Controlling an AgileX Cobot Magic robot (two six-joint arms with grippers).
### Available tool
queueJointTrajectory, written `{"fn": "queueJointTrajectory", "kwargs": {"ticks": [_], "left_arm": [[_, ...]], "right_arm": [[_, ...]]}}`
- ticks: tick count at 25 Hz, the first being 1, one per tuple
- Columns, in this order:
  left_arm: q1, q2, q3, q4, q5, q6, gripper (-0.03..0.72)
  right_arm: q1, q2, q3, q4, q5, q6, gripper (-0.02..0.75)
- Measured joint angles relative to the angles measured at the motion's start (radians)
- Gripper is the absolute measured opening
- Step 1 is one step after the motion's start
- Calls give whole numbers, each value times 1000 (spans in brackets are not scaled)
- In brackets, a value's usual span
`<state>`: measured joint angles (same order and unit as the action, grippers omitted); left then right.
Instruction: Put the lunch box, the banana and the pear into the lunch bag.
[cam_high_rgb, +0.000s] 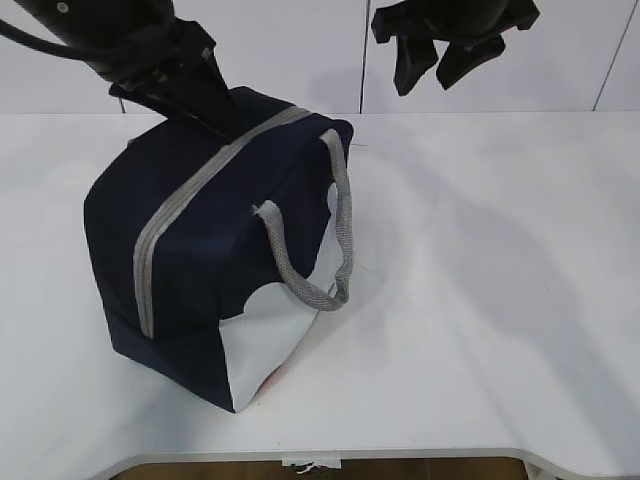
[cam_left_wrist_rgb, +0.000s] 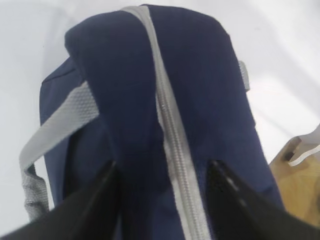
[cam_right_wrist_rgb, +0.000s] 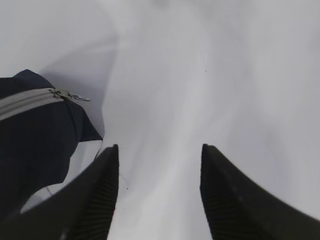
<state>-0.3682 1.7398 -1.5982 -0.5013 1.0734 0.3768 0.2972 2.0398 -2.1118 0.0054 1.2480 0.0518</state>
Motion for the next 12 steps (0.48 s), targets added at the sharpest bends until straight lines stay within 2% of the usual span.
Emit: {"fn": "queueJointTrajectory", "kwargs": {"ticks": [2, 4, 12], "left_arm": [[0, 0, 0, 4, 6, -6, 454], [0, 0, 0, 13, 24, -8, 477], [0, -7, -2, 54, 76, -39, 489]], "right_arm": [[0, -18, 12, 2, 0, 0, 414], [0, -36, 33, 2, 2, 0, 414], [0, -139, 192, 8, 2, -1, 414]]}}
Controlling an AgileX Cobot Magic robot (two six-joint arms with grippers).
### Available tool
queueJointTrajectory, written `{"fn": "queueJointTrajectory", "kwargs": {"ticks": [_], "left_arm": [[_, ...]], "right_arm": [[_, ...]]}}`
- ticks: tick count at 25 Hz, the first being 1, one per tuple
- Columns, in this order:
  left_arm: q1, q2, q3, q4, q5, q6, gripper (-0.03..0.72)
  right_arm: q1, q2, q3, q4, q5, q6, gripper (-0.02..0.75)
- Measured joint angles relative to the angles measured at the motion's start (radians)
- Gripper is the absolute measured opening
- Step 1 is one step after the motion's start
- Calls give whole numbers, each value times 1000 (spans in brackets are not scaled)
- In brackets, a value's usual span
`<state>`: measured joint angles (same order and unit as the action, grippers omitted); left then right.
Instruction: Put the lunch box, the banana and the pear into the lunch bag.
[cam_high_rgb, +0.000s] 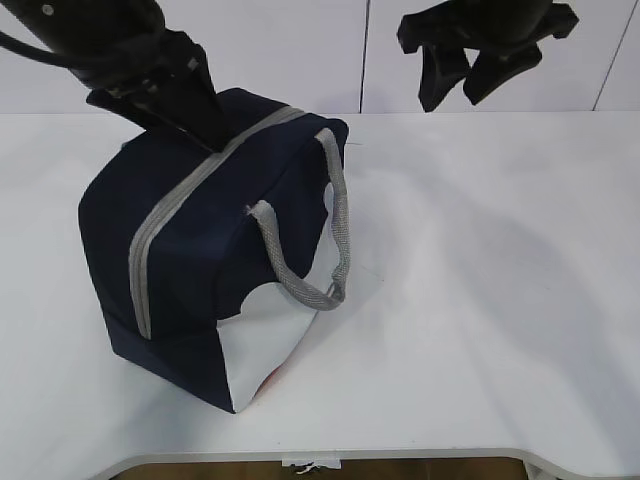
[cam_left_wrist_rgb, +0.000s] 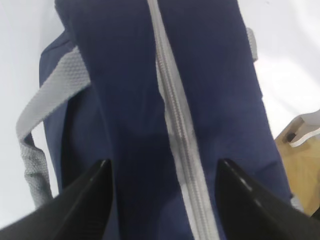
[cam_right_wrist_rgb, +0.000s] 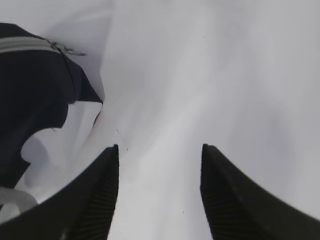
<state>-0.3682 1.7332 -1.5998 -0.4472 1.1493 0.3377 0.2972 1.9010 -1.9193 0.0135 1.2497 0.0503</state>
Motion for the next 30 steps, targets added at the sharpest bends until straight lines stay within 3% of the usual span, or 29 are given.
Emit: {"fn": "queueJointTrajectory", "kwargs": {"ticks": [8, 14, 21, 30], "left_arm": [[0, -55, -20, 161, 82, -83, 487], [0, -112, -10, 201, 88, -143, 447], [0, -317, 111, 310, 95, -157, 435], [0, -623, 254, 353, 103, -159, 434]], "right_arm": [[0, -155, 147, 25, 0, 0, 414], [0, -254, 231, 37, 0, -1, 414], [0, -424, 397, 37, 0, -1, 414], [0, -662, 606, 37, 2, -50, 414]]}}
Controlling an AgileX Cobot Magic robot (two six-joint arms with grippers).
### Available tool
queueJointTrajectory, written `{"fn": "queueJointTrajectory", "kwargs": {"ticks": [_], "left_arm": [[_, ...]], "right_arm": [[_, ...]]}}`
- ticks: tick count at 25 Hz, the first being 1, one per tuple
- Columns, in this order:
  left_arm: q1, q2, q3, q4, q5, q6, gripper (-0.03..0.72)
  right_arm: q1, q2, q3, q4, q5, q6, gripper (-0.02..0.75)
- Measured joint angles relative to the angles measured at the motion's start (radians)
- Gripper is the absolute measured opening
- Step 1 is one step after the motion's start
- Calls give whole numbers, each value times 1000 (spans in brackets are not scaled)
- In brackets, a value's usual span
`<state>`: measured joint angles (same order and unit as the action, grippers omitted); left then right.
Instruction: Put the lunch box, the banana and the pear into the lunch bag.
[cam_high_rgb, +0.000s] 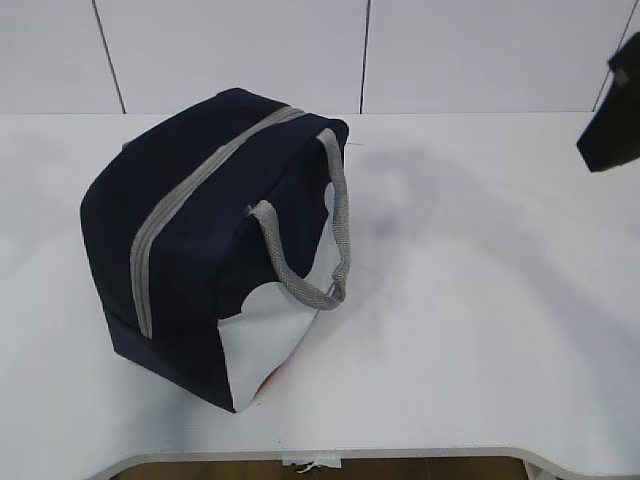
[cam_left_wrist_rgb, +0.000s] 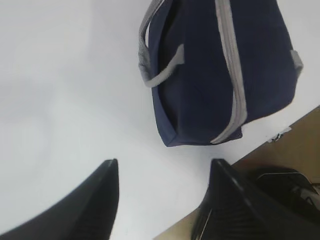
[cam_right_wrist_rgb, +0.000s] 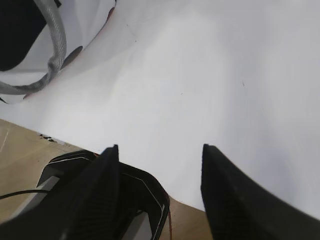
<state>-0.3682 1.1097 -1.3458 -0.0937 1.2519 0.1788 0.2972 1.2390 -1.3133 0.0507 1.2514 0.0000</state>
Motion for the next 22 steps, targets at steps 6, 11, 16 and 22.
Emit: {"fn": "queueJointTrajectory", "kwargs": {"ticks": [6, 11, 16, 22], "left_arm": [[0, -204, 118, 1, 10, -1, 433], [0, -363, 203, -7, 14, -6, 433], [0, -508, 323, -34, 14, -14, 433], [0, -709, 453, -56, 16, -14, 433]], "right_arm": [[0, -181, 103, 0, 2, -13, 414], [0, -345, 174, -2, 4, -17, 414], [0, -520, 275, -6, 8, -18, 414], [0, -723, 395, -7, 10, -18, 414]]}}
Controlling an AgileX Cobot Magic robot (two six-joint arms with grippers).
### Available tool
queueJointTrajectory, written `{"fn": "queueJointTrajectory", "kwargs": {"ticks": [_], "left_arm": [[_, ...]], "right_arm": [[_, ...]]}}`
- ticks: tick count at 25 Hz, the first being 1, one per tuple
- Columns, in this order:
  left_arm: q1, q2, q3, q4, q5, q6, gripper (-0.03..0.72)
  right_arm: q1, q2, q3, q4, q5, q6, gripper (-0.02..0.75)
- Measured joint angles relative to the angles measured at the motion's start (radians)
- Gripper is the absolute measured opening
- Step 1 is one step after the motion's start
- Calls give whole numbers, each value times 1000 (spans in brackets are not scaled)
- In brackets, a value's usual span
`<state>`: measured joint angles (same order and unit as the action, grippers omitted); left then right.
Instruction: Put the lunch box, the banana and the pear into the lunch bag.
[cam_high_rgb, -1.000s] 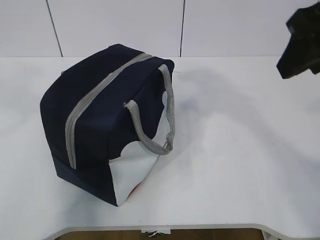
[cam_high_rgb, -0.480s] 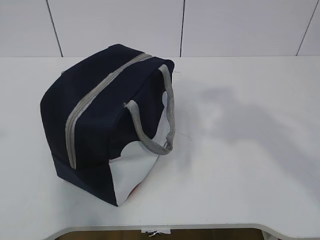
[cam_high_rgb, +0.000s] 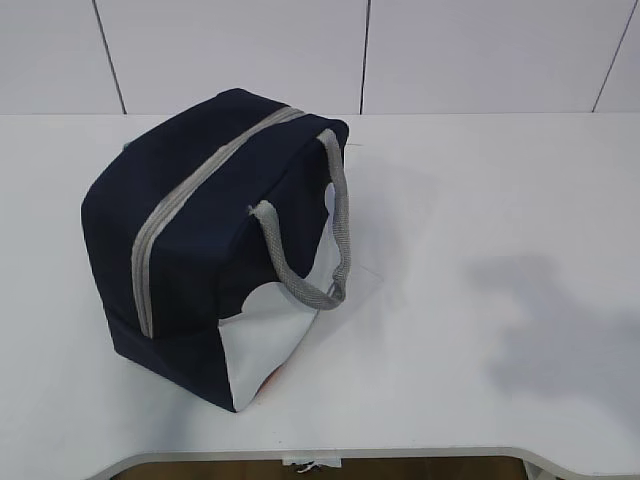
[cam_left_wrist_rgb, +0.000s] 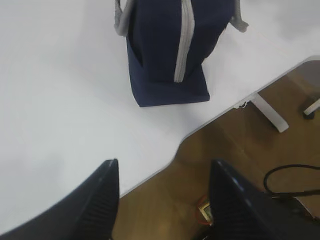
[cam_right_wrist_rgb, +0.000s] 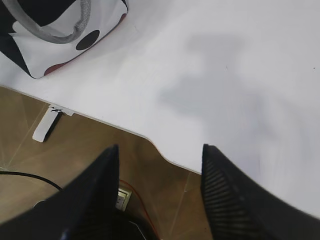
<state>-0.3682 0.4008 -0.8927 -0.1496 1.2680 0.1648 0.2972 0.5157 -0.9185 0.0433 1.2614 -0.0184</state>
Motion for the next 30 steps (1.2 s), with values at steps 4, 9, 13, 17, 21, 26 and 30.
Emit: {"fn": "queueJointTrajectory", "kwargs": {"ticks": [4, 9, 13, 17, 21, 26, 30], "left_arm": [[0, -115, 41, -17, 4, 0, 433], [0, -228, 103, -13, 4, 0, 433], [0, -313, 183, -5, 5, 0, 433], [0, -390, 252, -3, -16, 0, 433], [0, -392, 311, 1, -39, -2, 433], [0, -392, 340, 21, -89, -2, 433], [0, -392, 367, 39, -135, -4, 433]], "right_arm": [[0, -154, 69, 0, -4, 0, 414], [0, -294, 164, 0, -12, -1, 414], [0, -384, 260, 0, -29, -1, 414], [0, -455, 340, -10, -77, -1, 414], [0, -503, 393, -43, -121, -2, 414], [0, -505, 412, -71, -123, -2, 414], [0, -516, 416, -81, -119, -2, 414]]}}
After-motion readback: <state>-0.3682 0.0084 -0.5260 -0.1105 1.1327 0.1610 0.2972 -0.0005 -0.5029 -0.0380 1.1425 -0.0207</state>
